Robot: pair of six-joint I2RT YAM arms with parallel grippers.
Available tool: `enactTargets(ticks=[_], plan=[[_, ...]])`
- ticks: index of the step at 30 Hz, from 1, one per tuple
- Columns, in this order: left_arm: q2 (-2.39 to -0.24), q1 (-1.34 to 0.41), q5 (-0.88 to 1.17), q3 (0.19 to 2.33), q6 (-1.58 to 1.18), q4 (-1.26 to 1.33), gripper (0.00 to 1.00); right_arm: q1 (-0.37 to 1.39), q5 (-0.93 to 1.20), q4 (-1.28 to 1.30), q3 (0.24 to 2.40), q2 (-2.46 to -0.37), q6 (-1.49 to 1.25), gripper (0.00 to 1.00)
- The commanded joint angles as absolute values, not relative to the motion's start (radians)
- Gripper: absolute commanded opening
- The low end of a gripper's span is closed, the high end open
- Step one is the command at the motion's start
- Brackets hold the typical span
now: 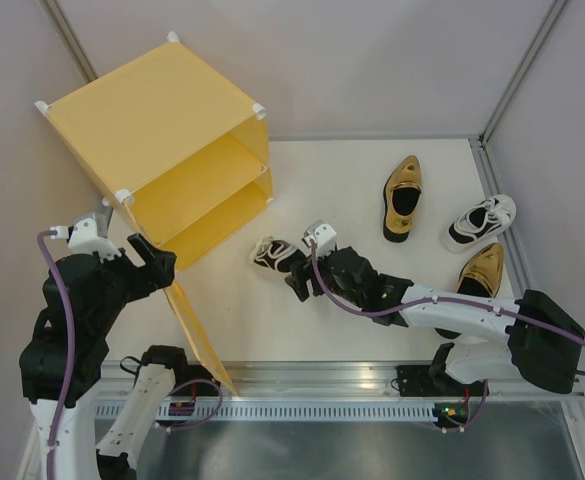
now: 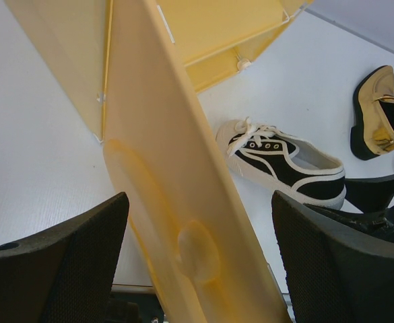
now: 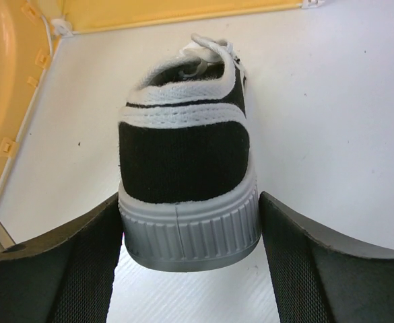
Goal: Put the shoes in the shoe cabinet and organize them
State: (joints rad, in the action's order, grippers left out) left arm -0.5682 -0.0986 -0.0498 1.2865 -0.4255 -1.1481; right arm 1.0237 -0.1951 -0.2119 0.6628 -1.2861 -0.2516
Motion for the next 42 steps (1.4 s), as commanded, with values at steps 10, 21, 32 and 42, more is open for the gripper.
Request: enactTargets(ticks=[10,21,32,42], plan=[[-0.569,-0.1,-0.049,1.279,-0.416,-1.163,0.89,1.028,-0.146,-0.32,0.597,-1.292,-0.29,0.01],[-0.565,-0.098,-0.04,1.276,-0.419,-1.157,0.89,1.031,-0.109,-0.345,0.449,-1.397,-0.357,0.44],[-0.572,-0.1,-0.026,1.29,-0.425,-1.16,0.89,1.031,-0.139,0.032,0.656,-1.281,-0.39,0.89],[-0.569,-0.098,-0.023,1.298,-0.423,-1.164,0.89,1.017,-0.281,0.247,0.796,-1.287,-0.417,0.77]])
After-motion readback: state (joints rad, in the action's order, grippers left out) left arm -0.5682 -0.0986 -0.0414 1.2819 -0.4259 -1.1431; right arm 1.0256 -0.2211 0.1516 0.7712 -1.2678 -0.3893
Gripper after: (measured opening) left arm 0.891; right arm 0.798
